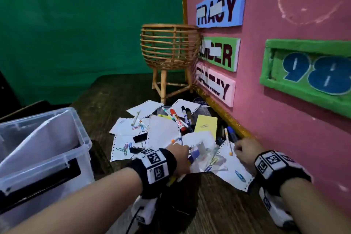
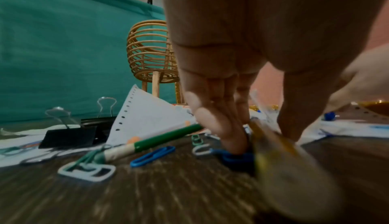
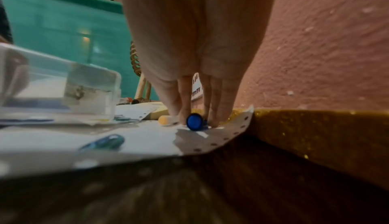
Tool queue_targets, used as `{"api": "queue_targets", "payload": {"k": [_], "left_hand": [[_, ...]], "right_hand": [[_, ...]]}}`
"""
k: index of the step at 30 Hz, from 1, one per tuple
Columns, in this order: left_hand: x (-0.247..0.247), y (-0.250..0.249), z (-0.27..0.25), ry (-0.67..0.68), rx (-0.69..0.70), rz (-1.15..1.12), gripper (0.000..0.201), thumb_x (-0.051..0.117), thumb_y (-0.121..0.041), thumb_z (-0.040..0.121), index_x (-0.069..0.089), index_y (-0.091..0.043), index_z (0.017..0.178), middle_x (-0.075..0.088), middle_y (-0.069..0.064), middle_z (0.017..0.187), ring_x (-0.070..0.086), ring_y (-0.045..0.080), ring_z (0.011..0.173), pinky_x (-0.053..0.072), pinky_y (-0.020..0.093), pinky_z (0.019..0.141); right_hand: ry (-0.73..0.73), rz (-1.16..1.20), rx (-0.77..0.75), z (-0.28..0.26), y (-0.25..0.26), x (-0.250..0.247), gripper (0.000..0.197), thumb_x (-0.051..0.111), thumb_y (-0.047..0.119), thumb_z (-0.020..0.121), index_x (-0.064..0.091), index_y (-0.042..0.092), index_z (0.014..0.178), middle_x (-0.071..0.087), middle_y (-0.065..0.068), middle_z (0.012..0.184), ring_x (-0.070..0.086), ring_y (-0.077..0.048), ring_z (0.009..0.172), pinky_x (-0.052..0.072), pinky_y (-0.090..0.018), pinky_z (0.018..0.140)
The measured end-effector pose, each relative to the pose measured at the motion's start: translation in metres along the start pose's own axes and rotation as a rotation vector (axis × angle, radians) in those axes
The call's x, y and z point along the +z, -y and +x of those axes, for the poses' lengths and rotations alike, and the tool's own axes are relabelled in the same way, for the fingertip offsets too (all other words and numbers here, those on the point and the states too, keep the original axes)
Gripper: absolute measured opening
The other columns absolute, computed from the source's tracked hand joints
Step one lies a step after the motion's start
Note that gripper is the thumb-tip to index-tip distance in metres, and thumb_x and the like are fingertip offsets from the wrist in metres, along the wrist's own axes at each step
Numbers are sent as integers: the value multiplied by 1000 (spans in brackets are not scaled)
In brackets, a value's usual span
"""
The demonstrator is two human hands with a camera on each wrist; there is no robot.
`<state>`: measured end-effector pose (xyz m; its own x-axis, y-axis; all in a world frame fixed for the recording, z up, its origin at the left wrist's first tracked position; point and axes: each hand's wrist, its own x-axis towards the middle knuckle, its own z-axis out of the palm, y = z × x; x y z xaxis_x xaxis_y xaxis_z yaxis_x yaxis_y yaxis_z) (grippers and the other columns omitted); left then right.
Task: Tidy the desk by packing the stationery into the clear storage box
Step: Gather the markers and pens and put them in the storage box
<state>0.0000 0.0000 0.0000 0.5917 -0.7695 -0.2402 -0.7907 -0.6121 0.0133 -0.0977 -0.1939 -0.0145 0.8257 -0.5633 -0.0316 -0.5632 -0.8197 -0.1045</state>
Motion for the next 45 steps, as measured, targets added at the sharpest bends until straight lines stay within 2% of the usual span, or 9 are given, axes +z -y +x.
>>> {"api": "queue_targets", "payload": {"k": [7,10,13,18,25,32,36,42,45], "left_hand": [[16,0,-2,-46,-119,12,50,49,-20,91,32,-4,136,51,13,133,52,29,122,46,40,95],[12,4,-9,-157,-204,-17,44,42,-20,95,32,-5,134,53,13,130,55,30,118,46,39,91],[8,6,-17,-302,-261,-151,28,34,-24,98,38,-5,119,61,15,115,61,33,104,41,36,73],[4,-3,-22,-484,-206,-313,28,27,-33,99,39,-9,106,65,15,100,61,33,86,37,32,65],[-13,-33,3,-273,-75,-836,19,32,-20,96,40,-5,103,56,18,92,52,27,70,41,34,61],[-24,-46,19,-189,132,-1091,22,38,-12,96,54,-13,81,55,4,69,54,12,52,45,25,54],[-32,-30,28,-75,217,-984,24,39,-6,96,62,-6,104,60,2,84,57,5,65,48,21,61],[-53,-4,67,-443,-37,-462,25,47,-12,91,67,-10,106,67,11,113,60,27,107,43,25,76],[-46,3,93,-368,-94,-235,28,42,-17,94,63,-6,109,65,15,115,60,33,105,38,27,70]], "right_hand": [[42,21,204,-1,-2,5,42,69,32,76,38,14,54,48,-2,65,53,-23,75,39,-26,57],[0,21,232,-3,4,3,20,68,21,75,51,9,75,59,-10,92,58,-26,85,51,-30,74],[54,89,312,-8,12,3,70,67,14,77,28,-3,132,43,-20,132,49,-32,120,47,-35,94],[190,-100,315,-19,23,0,55,54,21,86,36,2,135,40,-14,136,45,-26,125,42,-27,91],[-422,371,23,-25,42,-7,39,37,37,94,48,1,105,55,-13,93,58,-29,78,47,-34,66],[-547,491,-190,-21,50,-3,34,40,47,91,44,15,82,51,-5,78,53,-27,74,40,-33,65],[-443,405,-172,-15,35,-9,21,54,29,87,43,13,80,48,-3,76,46,-23,69,32,-28,60],[-387,189,-45,-14,15,-16,23,55,28,86,52,11,101,59,-12,96,60,-32,91,32,-30,65],[-400,202,-15,-11,19,-14,25,53,20,88,49,5,107,59,-13,105,59,-30,92,35,-30,68]]}}
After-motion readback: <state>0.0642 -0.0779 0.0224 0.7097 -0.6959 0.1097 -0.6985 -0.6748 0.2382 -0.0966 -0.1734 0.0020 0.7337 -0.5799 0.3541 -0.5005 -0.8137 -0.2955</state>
